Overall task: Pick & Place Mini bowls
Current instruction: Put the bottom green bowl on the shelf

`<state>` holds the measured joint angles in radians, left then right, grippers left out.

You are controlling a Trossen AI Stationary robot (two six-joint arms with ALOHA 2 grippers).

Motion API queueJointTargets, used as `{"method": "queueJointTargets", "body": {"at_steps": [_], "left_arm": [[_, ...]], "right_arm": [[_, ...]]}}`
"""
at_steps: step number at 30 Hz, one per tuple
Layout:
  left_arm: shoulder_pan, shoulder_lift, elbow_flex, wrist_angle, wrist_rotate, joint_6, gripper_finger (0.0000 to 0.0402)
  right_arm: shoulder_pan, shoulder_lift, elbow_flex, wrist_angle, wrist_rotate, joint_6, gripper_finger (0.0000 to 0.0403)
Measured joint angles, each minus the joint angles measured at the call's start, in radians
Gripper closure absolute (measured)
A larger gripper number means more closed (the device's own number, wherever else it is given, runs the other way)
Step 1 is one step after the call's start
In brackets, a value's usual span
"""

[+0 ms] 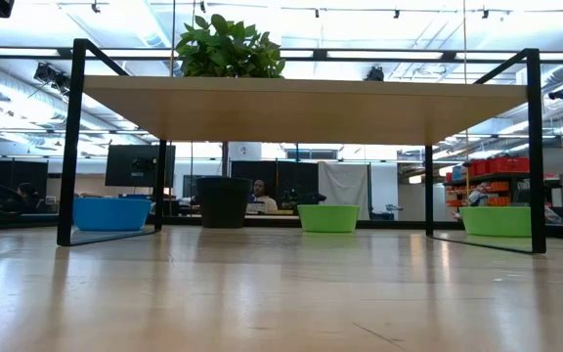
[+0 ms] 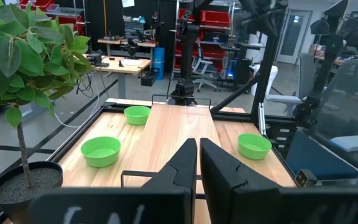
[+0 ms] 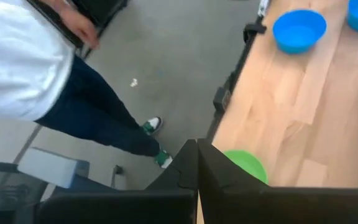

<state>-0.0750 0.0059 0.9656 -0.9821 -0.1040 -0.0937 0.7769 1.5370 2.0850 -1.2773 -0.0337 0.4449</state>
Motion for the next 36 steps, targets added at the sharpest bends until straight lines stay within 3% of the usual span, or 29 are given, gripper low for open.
{"method": "queueJointTargets", "body": {"at_steps": [16, 28, 36], "left_arm": [[0.0, 0.0, 0.0, 0.0, 0.0, 0.0, 0.0378], [0.0, 0.0, 0.0, 0.0, 0.0, 0.0, 0.0378], [0.0, 0.0, 0.0, 0.0, 0.0, 0.0, 0.0378]], "right_arm": [[-0.001, 0.123, 0.0, -0.128, 0.019, 0.052, 0.0403], [0.003, 0.166, -0.003, -0.158, 0.019, 0.228, 0.0403], [0.031, 0.168, -0.156, -0.146, 0.025, 0.21, 0.0403]]}}
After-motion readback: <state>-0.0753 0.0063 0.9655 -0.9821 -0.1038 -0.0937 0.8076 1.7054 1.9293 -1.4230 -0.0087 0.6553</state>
